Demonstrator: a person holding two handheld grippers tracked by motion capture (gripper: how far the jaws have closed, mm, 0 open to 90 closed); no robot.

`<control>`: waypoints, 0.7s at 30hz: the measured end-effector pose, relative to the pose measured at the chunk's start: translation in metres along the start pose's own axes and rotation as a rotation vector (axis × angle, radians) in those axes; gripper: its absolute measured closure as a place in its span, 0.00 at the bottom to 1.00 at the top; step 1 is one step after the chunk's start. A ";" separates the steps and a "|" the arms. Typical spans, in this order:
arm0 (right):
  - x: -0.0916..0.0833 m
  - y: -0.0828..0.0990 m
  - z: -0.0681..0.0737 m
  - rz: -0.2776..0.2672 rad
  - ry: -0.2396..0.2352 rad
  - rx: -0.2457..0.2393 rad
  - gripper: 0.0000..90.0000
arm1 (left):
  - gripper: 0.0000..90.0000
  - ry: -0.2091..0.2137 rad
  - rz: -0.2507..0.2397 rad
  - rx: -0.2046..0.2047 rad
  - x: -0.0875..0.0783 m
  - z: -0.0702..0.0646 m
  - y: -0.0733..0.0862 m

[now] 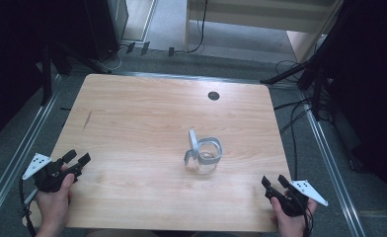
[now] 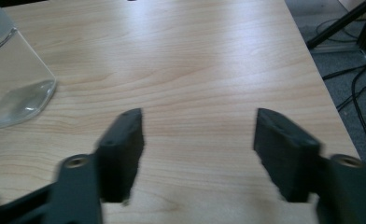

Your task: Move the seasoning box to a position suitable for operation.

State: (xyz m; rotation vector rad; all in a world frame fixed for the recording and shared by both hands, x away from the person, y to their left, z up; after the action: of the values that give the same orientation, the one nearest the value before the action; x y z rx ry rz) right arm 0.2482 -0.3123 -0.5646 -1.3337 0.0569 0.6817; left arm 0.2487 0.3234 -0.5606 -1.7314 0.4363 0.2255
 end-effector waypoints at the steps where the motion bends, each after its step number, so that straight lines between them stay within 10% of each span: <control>1: 0.001 -0.001 0.002 -0.007 -0.039 -0.008 0.66 | 0.63 0.002 0.015 0.017 -0.001 -0.005 0.000; 10: 0.023 -0.024 0.036 -0.030 -0.115 -0.046 0.76 | 0.94 0.096 0.075 0.103 0.013 -0.070 -0.004; 15: 0.050 -0.037 0.066 -0.001 -0.193 -0.066 0.99 | 1.00 0.238 0.124 0.144 0.029 -0.135 -0.003; 21: 0.082 -0.048 0.095 0.040 -0.259 -0.142 1.00 | 1.00 0.366 0.175 0.210 0.040 -0.198 0.004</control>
State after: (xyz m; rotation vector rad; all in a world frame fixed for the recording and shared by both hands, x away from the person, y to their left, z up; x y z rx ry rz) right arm 0.3054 -0.1955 -0.5317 -1.3725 -0.1772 0.9005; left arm 0.2660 0.1235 -0.5386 -1.5287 0.8506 -0.0158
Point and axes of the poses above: each handheld gripper's, and its own axes: x roughly forward along the jaws, y roughly out of its underside, z roughly to its left, the point moved 4 cm from there along x, roughly forward along the jaws, and after that the axes turned 10 degrees about -y, right-handed, at the moved point
